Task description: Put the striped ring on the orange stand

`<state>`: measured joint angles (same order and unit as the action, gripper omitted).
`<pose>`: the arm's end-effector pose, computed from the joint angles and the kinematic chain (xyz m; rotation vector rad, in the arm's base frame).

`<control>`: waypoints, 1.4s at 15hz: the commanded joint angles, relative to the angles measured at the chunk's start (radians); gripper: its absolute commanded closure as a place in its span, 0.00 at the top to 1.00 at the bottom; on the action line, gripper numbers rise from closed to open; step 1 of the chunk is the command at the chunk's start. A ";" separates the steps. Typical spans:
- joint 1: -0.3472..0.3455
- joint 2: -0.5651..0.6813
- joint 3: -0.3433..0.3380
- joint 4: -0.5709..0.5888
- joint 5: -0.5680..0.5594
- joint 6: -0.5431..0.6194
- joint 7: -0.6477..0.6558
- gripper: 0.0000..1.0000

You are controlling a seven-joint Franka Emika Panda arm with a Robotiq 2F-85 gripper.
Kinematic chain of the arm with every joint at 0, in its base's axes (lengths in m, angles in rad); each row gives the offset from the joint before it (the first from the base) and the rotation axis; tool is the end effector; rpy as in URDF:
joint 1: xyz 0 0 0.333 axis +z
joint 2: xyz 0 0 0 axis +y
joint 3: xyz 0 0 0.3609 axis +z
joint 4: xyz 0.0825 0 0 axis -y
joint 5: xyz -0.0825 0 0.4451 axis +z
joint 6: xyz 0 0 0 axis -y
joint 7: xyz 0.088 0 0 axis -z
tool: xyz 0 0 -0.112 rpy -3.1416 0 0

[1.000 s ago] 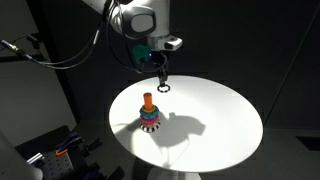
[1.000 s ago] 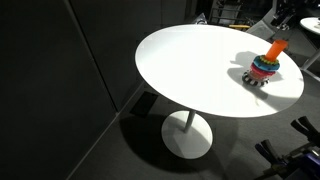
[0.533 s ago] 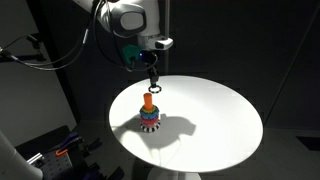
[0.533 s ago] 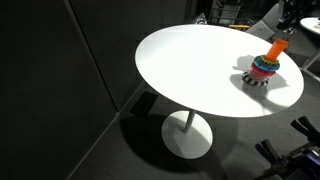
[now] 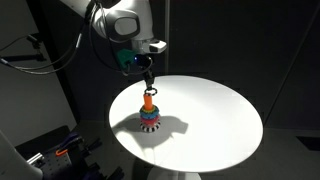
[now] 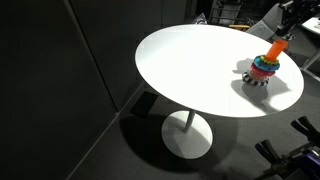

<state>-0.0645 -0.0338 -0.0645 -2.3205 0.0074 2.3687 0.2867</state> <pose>0.5525 -0.0716 0.3622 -3.0561 0.6527 -0.1267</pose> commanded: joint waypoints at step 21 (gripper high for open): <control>0.003 -0.005 0.020 -0.050 -0.039 0.045 -0.003 0.99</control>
<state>-0.0642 -0.0303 -0.0433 -2.3639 -0.0138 2.4149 0.2867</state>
